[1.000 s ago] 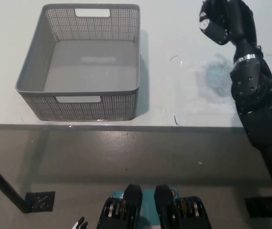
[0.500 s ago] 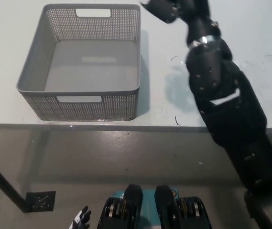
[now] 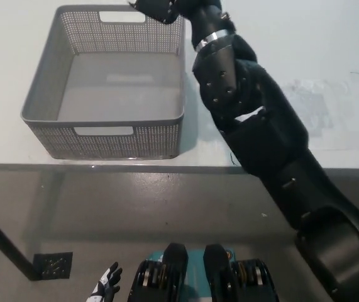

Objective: Use the right hand to pick up a webcam and put it into a container on the left side

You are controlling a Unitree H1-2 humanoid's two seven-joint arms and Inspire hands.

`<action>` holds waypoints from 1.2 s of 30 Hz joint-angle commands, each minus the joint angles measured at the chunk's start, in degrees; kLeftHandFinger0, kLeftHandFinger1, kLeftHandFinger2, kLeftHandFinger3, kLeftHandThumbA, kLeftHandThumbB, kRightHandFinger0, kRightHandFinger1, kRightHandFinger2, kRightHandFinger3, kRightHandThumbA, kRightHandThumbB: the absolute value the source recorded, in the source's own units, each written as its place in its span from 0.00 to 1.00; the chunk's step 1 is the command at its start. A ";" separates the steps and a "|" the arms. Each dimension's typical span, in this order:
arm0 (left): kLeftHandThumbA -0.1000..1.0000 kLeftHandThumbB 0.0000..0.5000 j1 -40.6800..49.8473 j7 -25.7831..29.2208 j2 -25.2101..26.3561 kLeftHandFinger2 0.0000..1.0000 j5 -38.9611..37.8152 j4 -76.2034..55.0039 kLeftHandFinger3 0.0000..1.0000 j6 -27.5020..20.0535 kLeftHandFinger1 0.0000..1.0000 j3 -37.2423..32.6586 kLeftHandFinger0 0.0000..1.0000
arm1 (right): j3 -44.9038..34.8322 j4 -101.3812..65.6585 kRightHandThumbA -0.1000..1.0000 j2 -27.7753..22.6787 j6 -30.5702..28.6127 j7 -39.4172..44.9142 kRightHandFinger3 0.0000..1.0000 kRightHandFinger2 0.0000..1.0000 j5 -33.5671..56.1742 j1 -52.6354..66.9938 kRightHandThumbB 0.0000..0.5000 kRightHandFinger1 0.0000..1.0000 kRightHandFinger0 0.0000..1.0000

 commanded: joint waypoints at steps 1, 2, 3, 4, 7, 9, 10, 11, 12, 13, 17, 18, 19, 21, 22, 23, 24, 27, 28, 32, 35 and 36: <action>1.00 0.39 0.11 0.52 0.70 1.00 0.02 -1.06 1.00 -2.12 1.00 -0.20 1.00 | 0.56 6.26 0.00 1.22 -3.40 -2.34 0.84 0.74 -1.31 -7.59 0.31 0.25 0.00; 1.00 0.41 0.00 0.75 0.88 1.00 0.52 -0.87 1.00 -2.12 1.00 -0.32 1.00 | 0.56 8.92 0.00 1.60 -3.72 -2.83 0.85 0.75 -1.17 -8.42 0.31 0.25 0.00; 1.00 0.39 -0.04 0.97 0.98 1.00 0.82 -0.82 1.00 -2.12 1.00 -0.42 1.00 | 0.67 11.45 0.00 1.92 -4.09 -3.38 0.86 0.75 -1.16 -9.25 0.32 0.25 0.00; 1.00 0.39 -0.46 1.23 0.95 1.00 1.10 -0.76 1.00 -2.12 1.00 -0.54 1.00 | 0.76 14.31 0.00 2.06 -4.71 -4.00 0.86 0.75 -1.19 -10.48 0.32 0.25 0.00; 1.00 0.38 -0.92 1.00 0.97 1.00 1.26 -0.68 1.00 -2.12 1.00 -0.70 1.00 | 0.64 23.07 0.00 3.12 -6.28 -4.91 0.92 0.77 -0.27 -13.50 0.36 0.30 0.00; 1.00 0.37 -1.15 0.94 1.01 1.00 1.42 -0.80 1.00 -2.12 1.00 -0.91 1.00 | 1.19 28.64 0.00 3.82 -8.15 -6.37 0.91 0.77 -0.48 -14.92 0.40 0.30 0.00; 1.00 0.37 -1.26 0.89 1.07 1.00 1.48 -0.80 1.00 -2.12 1.00 -0.98 1.00 | 1.29 29.85 0.00 3.83 -8.81 -6.87 0.89 0.76 -0.53 -15.28 0.39 0.30 0.00; 1.00 0.37 -1.52 1.03 1.07 1.00 1.60 -0.72 1.00 -2.12 1.00 -0.97 1.00 | 1.57 32.25 0.00 4.16 -9.77 -7.27 0.83 0.74 -0.51 -15.90 0.42 0.27 0.00; 1.00 0.37 -1.77 1.04 1.21 1.00 1.71 -0.76 1.00 -2.12 1.00 -0.99 1.00 | 1.66 34.21 0.00 4.46 -10.37 -7.13 0.79 0.75 -0.22 -16.46 0.43 0.26 0.00; 1.00 0.36 -1.98 1.18 1.43 1.00 1.98 -0.78 1.00 -2.12 1.00 -1.14 1.00 | 1.66 35.86 0.00 4.94 -10.48 -7.46 0.76 0.75 0.01 -16.84 0.43 0.25 0.00; 1.00 0.38 -2.43 0.57 1.40 1.00 1.78 -0.88 1.00 -2.12 1.00 -1.14 1.00 | 1.68 39.76 0.00 6.80 -11.71 -7.74 0.70 0.75 0.72 -17.32 0.46 0.26 0.00; 1.00 0.38 -2.75 0.50 1.32 1.00 1.77 -0.97 1.00 -2.12 1.00 -1.05 1.00 | 1.81 40.30 0.00 6.97 -12.16 -7.71 0.71 0.75 0.69 -17.54 0.48 0.27 0.00; 1.00 0.38 -2.69 0.45 1.25 1.00 1.66 -1.08 1.00 -2.12 1.00 -1.01 1.00 | 2.07 40.83 0.00 7.17 -12.61 -7.93 0.69 0.75 0.51 -17.53 0.48 0.27 0.00; 1.00 0.38 -3.72 0.41 1.43 1.00 1.50 -0.74 1.00 -2.12 1.00 -1.06 1.00 | 3.13 42.66 0.00 7.41 -14.15 -8.71 0.55 0.66 -0.22 -17.71 0.52 0.24 0.00; 1.00 0.38 -4.17 0.36 1.53 1.00 1.54 -0.55 1.00 -2.12 1.00 -1.11 1.00 | 3.24 43.03 0.00 7.34 -14.43 -8.76 0.51 0.63 -0.13 -17.80 0.52 0.20 0.00; 1.00 0.39 -4.47 0.11 1.50 1.00 1.33 -0.40 1.00 -2.12 1.00 -1.01 1.00 | 3.51 43.26 0.00 7.32 -14.55 -8.58 0.52 0.63 -0.14 -17.59 0.51 0.19 0.00; 1.00 0.39 -4.50 -0.06 1.54 1.00 1.30 -0.39 1.00 -2.12 1.00 -1.00 1.00 | 3.64 43.50 0.00 7.43 -14.75 -8.51 0.50 0.62 -0.04 -17.24 0.50 0.17 0.00; 1.00 0.37 -5.20 -0.13 1.55 1.00 1.53 -0.28 1.00 -2.12 1.00 -1.09 1.00 | 4.20 44.27 0.00 7.54 -14.41 -9.44 0.51 0.62 -0.28 -16.78 0.51 0.17 0.00; 1.00 0.37 -5.28 -0.02 1.48 1.00 1.53 -0.18 1.00 -2.12 1.00 -1.07 1.00 | 3.79 44.53 0.00 7.76 -14.07 -8.45 0.57 0.67 0.49 -16.48 0.49 0.20 0.00; 1.00 0.37 -5.97 -0.57 1.13 1.00 0.90 -0.12 1.00 -2.12 1.00 -0.76 1.00 | 3.58 45.60 0.00 7.68 -14.05 -7.56 0.72 0.80 1.02 -15.44 0.43 0.34 0.00; 1.00 0.37 -6.37 -0.85 1.09 1.00 0.52 -0.40 1.00 -2.12 1.00 -0.66 1.00 | 3.57 46.10 0.00 7.63 -13.79 -7.73 0.68 0.79 1.08 -15.15 0.38 0.35 0.00; 1.00 0.38 -6.38 -0.98 1.04 1.00 0.61 -0.38 1.00 -2.12 1.00 -0.53 1.00 | 3.72 46.25 0.00 7.59 -14.15 -8.03 0.66 0.78 0.93 -14.73 0.37 0.34 0.00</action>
